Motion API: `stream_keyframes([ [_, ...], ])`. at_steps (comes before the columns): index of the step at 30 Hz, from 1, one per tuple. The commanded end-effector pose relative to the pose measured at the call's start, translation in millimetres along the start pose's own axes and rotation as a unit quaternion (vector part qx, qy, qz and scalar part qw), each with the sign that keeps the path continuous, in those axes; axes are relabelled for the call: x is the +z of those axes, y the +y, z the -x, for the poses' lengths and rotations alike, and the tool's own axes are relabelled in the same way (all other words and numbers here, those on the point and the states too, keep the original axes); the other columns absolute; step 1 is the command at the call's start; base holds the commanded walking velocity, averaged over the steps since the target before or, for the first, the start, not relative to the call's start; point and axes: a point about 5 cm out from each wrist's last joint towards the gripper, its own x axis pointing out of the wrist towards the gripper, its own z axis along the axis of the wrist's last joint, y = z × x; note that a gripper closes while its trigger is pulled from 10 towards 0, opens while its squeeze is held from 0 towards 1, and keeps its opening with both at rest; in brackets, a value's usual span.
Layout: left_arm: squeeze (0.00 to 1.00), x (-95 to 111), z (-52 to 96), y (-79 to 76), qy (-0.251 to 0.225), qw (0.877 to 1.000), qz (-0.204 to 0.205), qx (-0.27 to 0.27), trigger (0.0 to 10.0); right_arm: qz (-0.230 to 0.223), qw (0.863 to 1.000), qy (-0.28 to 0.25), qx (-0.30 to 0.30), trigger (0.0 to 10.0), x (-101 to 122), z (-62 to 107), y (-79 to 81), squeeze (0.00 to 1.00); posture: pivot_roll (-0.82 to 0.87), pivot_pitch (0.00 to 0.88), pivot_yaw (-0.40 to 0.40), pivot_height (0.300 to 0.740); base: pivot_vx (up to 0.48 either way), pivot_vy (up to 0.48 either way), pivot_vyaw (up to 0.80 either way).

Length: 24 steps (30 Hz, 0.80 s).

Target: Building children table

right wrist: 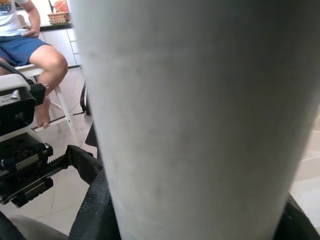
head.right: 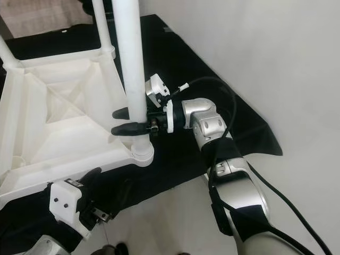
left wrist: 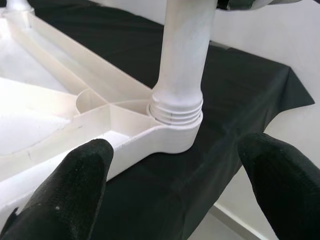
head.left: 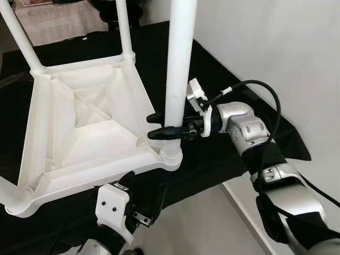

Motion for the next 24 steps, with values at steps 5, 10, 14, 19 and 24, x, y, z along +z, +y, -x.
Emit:
stream_keyframes([
  [5, 0.0, -1, 2.2, -4.0, 0.008, 1.0, 0.008, -0.007, 10.0, -0.042, 0.983, 0.026, -0.177, 0.0, -44, 11.7, 4.7, 0.0, 0.05, 0.244, -0.04, 0.74, 0.0, 0.0, 0.0],
  [10, 0.0, -1, 4.3, -2.7, 0.01, 1.0, 0.006, -0.008, 10.0, -0.094, 0.875, 0.073, -0.47, 0.0, -70, 25.5, 17.7, 0.0, 0.05, 0.248, -0.035, 0.74, 0.0, 0.0, 0.0],
  [14, 0.0, -2, 4.7, 0.3, 0.014, 1.0, 0.003, -0.011, 10.0, -0.152, 0.8, 0.103, -0.572, 0.0, -81, 19.9, 61.2, 0.0, 0.02, 0.235, -0.009, 0.74, 0.0, 0.0, 0.0],
  [19, 0.0, -3, 1.7, 0.7, 0.014, 1.0, 0.005, -0.017, 10.0, -0.14, 0.837, 0.056, -0.526, 0.0, -71, -9.5, 44.6, 0.0, 0.03, 0.223, -0.007, 0.74, 0.0, 0.0, 0.0],
  [24, 0.0, -3, -0.8, 1.6, 0.009, 1.0, 0.004, -0.01, 10.0, -0.139, 0.877, 0.014, -0.459, 10.0, -50, -37.1, 27.3, 0.0, 0.03, 0.217, -0.015, 0.74, 0.0, 0.0, 0.0],
])
